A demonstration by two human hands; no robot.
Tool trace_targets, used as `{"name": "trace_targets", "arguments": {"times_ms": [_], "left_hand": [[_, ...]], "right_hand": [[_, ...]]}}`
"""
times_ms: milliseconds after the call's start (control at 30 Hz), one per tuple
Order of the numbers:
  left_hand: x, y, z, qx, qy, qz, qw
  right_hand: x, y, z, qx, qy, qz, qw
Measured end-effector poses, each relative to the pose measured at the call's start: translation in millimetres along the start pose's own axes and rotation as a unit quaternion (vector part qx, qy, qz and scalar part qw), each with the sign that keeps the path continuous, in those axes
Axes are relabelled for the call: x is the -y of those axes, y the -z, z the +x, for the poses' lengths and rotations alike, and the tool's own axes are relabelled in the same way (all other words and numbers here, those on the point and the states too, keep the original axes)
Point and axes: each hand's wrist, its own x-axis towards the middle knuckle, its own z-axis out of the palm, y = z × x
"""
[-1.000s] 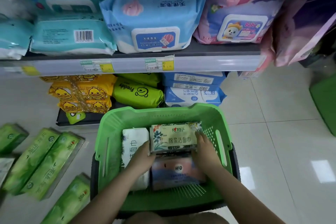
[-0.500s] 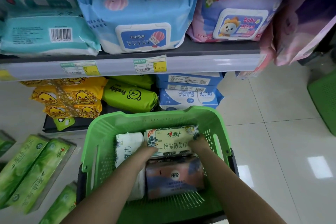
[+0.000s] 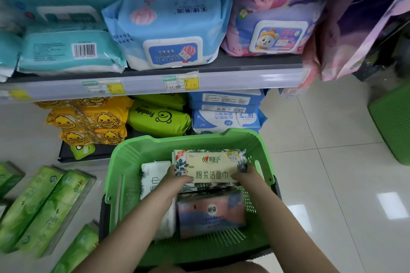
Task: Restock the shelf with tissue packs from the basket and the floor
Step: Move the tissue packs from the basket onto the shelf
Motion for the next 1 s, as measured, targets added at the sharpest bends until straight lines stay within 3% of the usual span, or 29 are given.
{"name": "trace_targets", "arguments": {"times_ms": [233,467,633,833,1000], "left_hand": [[-30.7,5.0,-122.0,0.011,-0.114,-0.027,0.993],[-52.5,12.9,-241.0,-0.005,-0.257,-0.032,0.966],[-65.2,19.7,-315.4,-0.011,-0.363,-0.023,0.931],[-88.4,40.5,-382.7,-0.048,-0.451,-0.006,0.891],[-115.6,56.2,-414.0,-0.082,-0.541,0.011,0.837]], "right_hand": [[20.5,36.0,-93.2,-0.017,0.111,0.085,0.990],[44.4,85.3,-212.1,-0.025,0.238,0.166,0.957],[62.4,110.7,-283.3,-0.049,0.339,0.179,0.922],[104.3,140.7,-350.7,0.001,0.450,0.173,0.876],[143.5,156.8,-392.9,0.003,0.522,0.180,0.834]]}}
